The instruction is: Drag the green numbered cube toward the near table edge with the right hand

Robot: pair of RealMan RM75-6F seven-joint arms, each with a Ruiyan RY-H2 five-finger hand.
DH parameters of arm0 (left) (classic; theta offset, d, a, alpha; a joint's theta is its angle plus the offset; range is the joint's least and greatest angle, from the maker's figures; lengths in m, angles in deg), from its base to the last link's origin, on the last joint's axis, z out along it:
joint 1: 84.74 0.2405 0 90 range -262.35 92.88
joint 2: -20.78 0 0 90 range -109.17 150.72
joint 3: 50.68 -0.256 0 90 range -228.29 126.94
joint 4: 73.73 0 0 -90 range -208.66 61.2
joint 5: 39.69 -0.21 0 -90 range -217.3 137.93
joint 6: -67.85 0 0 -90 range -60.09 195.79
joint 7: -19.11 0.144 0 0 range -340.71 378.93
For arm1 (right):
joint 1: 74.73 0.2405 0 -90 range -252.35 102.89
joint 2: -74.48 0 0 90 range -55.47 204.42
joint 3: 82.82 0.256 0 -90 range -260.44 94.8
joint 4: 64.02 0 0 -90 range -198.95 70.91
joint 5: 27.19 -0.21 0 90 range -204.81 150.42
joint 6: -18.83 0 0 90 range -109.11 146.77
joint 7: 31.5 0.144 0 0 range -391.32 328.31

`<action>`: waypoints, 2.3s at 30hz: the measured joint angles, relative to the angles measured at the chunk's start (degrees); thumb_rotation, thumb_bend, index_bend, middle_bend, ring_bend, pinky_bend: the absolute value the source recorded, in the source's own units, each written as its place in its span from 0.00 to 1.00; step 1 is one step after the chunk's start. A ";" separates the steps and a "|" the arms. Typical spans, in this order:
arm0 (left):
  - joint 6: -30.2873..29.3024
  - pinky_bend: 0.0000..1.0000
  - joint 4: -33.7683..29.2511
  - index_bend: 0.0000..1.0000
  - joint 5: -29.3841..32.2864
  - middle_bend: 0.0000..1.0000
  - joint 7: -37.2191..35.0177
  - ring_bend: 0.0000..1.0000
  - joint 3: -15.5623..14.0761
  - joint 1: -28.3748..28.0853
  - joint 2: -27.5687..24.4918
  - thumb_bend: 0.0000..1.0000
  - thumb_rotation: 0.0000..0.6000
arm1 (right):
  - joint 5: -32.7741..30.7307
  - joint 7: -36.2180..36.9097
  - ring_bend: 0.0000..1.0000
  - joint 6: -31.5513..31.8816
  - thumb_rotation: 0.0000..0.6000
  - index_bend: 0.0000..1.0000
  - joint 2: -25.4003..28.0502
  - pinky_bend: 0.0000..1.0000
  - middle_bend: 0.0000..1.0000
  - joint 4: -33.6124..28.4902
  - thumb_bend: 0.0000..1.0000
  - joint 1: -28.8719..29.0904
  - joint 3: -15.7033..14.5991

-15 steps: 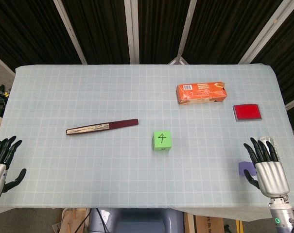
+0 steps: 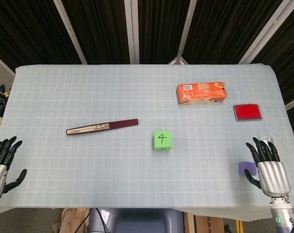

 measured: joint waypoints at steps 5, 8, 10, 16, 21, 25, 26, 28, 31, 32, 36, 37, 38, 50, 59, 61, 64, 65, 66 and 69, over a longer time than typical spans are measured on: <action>-0.53 0.04 -0.58 0.09 -0.32 0.00 -0.17 0.00 -0.04 0.13 -0.22 0.44 1.00 | 0.64 0.40 0.10 -0.62 1.00 0.13 0.33 0.03 0.06 -0.06 0.33 0.17 -0.33; -1.22 0.04 -0.30 0.09 -0.98 0.00 -0.49 0.00 -0.19 0.36 -0.18 0.44 1.00 | 0.90 2.05 0.15 -0.48 1.00 0.14 0.37 0.06 0.11 -0.24 0.33 0.47 0.12; -0.72 0.04 -0.33 0.09 -0.40 0.00 -0.49 0.00 -0.14 0.29 -0.18 0.44 1.00 | 0.82 3.07 0.22 -1.13 1.00 0.15 0.82 0.12 0.19 -0.81 0.33 1.17 0.66; 0.48 0.04 -0.72 0.09 0.27 0.00 0.07 0.00 -0.09 -0.09 -0.22 0.44 1.00 | -1.64 -0.21 0.47 -8.87 1.00 0.19 4.65 0.40 0.44 -6.68 0.33 6.53 3.77; 0.70 0.04 -0.93 0.09 0.66 0.00 0.09 0.00 -0.02 -0.16 -0.37 0.44 1.00 | -9.55 -5.93 0.67 -19.68 1.00 0.20 7.68 0.61 0.63 -13.31 0.36 12.93 6.68; 1.26 0.04 -1.08 0.09 1.26 0.00 0.50 0.00 0.05 -0.28 -0.34 0.44 1.00 | -17.88 -11.31 0.81 -27.15 1.00 0.22 8.61 0.71 0.79 -16.38 0.59 18.69 8.48; 1.35 0.04 -1.14 0.09 1.30 0.00 0.66 0.00 0.04 -0.31 -0.33 0.44 1.00 | -19.92 -12.85 0.83 -28.34 1.00 0.23 8.58 0.72 0.81 -16.81 0.63 20.05 8.84; 1.38 0.04 -1.26 0.09 1.24 0.00 0.95 0.00 0.00 -0.32 -0.28 0.44 1.00 | -24.82 -16.76 0.86 -30.34 1.00 0.23 8.09 0.74 0.84 -17.47 0.72 23.28 9.57; 1.31 0.04 -1.30 0.09 1.20 0.00 1.23 0.00 -0.03 -0.28 -0.21 0.44 1.00 | -31.93 -22.26 0.86 -32.20 1.00 0.23 6.79 0.74 0.85 -17.90 0.79 27.82 10.16; 1.32 0.04 -1.31 0.09 1.26 0.00 1.25 0.00 -0.01 -0.28 -0.20 0.44 1.00 | -34.15 -23.88 0.86 -32.66 1.00 0.23 6.35 0.74 0.85 -17.96 0.80 29.20 10.23; 1.37 0.04 -1.36 0.09 1.80 0.00 1.12 0.00 0.20 -0.29 -0.26 0.44 1.00 | -44.90 -30.99 0.86 -33.96 1.00 0.23 4.10 0.74 0.85 -18.02 0.82 35.80 10.11; 1.38 0.04 -1.37 0.09 1.92 0.00 0.99 0.00 0.26 -0.29 -0.31 0.44 1.00 | -47.28 -32.23 0.86 -34.09 1.00 0.23 3.52 0.74 0.85 -17.98 0.82 37.23 10.04; 1.39 0.04 -1.37 0.09 2.02 0.00 0.86 0.00 0.31 -0.29 -0.36 0.44 1.00 | -49.66 -33.37 0.86 -34.16 1.00 0.23 2.91 0.74 0.85 -17.92 0.82 38.64 9.97; 1.87 0.04 -1.40 0.09 2.83 0.00 -0.55 0.00 0.57 -0.46 -1.04 0.44 1.00 | -71.87 -43.10 0.86 -31.09 1.00 0.23 -6.91 0.74 0.85 -14.22 0.83 55.03 7.98; 1.96 0.04 -1.51 0.09 3.57 0.00 -1.26 0.00 0.82 -0.44 -1.44 0.44 1.00 | -77.21 -42.96 0.86 -29.28 1.00 0.23 -8.81 0.74 0.85 -12.26 0.83 59.13 7.80; 1.95 0.04 -1.54 0.09 3.58 0.00 -1.25 0.00 0.80 -0.41 -1.47 0.44 1.00 | -77.82 -42.74 0.86 -29.12 1.00 0.23 -8.77 0.74 0.85 -11.96 0.83 59.61 7.72; 1.95 0.04 -1.60 0.09 3.52 0.00 -1.05 0.00 0.74 -0.40 -1.42 0.44 1.00 | -78.42 -41.85 0.86 -29.00 1.00 0.23 -8.63 0.74 0.85 -11.31 0.83 60.02 7.76; 1.96 0.04 -1.62 0.09 3.51 0.00 -0.96 0.00 0.74 -0.40 -1.38 0.44 1.00 | -78.62 -41.73 0.86 -29.05 1.00 0.23 -8.56 0.74 0.85 -11.12 0.83 60.20 7.71; 1.99 0.04 -1.64 0.09 3.50 0.00 -0.82 0.00 0.72 -0.41 -1.34 0.44 1.00 | -78.85 -41.61 0.86 -29.13 1.00 0.23 -8.47 0.74 0.85 -10.90 0.83 60.42 7.65; 2.03 0.04 -1.70 0.09 3.45 0.00 -0.42 0.00 0.66 -0.40 -1.22 0.44 1.00 | -79.43 -41.11 0.86 -29.25 1.00 0.23 -8.41 0.74 0.85 -10.30 0.83 60.84 7.64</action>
